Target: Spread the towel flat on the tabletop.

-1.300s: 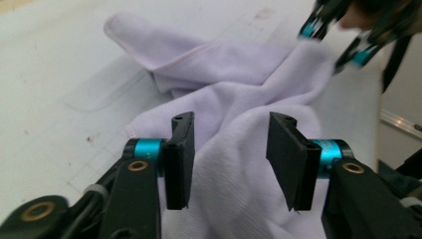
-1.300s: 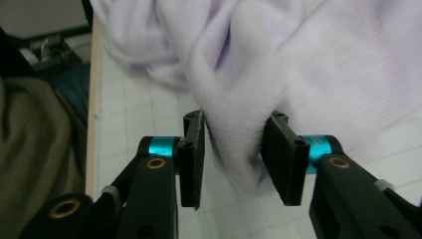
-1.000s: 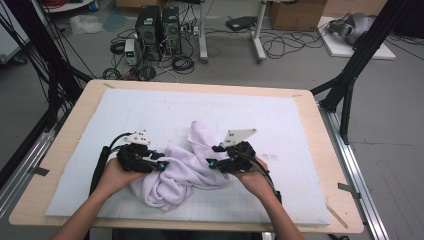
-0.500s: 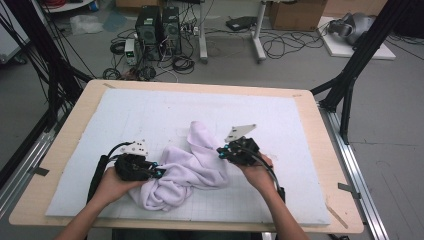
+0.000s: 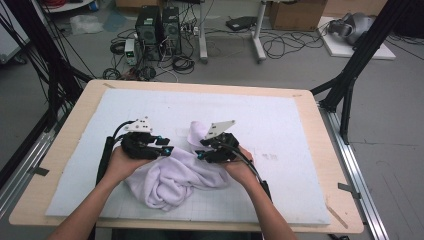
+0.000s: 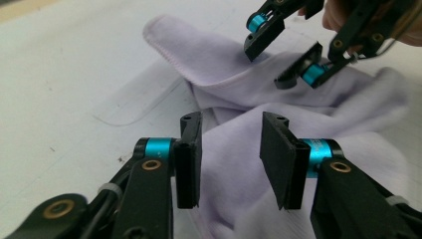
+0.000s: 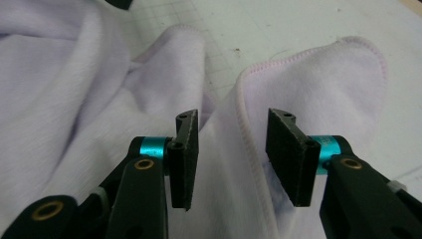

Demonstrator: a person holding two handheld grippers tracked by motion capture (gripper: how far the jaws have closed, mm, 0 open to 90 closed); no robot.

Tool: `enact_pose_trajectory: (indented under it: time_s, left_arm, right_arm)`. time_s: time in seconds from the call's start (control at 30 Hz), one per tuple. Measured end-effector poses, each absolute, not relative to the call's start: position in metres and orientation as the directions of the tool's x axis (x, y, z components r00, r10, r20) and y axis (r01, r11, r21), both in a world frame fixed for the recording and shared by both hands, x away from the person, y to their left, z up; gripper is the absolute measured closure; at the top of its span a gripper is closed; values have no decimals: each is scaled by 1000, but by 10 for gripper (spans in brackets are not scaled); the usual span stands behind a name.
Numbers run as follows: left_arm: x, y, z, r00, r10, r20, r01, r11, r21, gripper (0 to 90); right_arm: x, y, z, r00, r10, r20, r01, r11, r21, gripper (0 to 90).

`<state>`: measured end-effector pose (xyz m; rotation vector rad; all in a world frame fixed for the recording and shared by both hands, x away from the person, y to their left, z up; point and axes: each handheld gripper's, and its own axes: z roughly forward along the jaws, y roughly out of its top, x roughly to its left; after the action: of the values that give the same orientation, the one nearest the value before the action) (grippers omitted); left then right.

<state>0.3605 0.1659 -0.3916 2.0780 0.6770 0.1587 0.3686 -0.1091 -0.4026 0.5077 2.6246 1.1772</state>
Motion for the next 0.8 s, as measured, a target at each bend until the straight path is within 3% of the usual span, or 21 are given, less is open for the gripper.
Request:
enact_pose_trajectory:
  time_s: [0.03, 0.07, 0.1, 0.17, 0.2, 0.23, 0.3, 0.33, 0.53, 0.8]
  left_arm:
    - [366, 164, -397, 834, 529, -156, 425, -436, 793, 549]
    - [371, 162, -403, 823, 542, -169, 453, -447, 771, 469]
    - [375, 159, -410, 812, 552, -191, 483, -452, 750, 469]
    - [380, 156, -420, 814, 541, -210, 504, -480, 718, 472]
    - [381, 155, -424, 828, 515, -223, 500, -494, 711, 726]
    - [381, 153, -425, 835, 501, -230, 496, -501, 709, 726]
    - [379, 153, -423, 845, 489, -215, 479, -515, 711, 840]
    - [378, 154, -420, 843, 496, -206, 474, -507, 720, 852]
    - [357, 200, -375, 784, 610, -118, 400, -351, 847, 864]
    - [312, 244, -347, 736, 677, -18, 318, -323, 892, 864]
  right_arm:
    - [371, -106, -405, -915, 400, -54, 230, 627, 744, 560]
    - [375, -103, -409, -909, 414, -50, 250, 639, 727, 621]
    - [375, -103, -409, -909, 414, -50, 250, 639, 727, 621]
    - [379, -105, -411, -917, 399, -11, 272, 644, 715, 803]
    - [380, -109, -412, -919, 394, 16, 288, 643, 709, 867]
    - [380, -109, -412, -919, 394, 16, 288, 643, 709, 867]
    - [382, -115, -408, -913, 405, 42, 310, 623, 718, 873]
    - [383, -118, -406, -912, 408, 39, 309, 623, 718, 875]
    - [388, -143, -362, -883, 468, -21, 281, 565, 776, 875]
    - [371, -178, -326, -854, 519, -39, 265, 497, 826, 875]
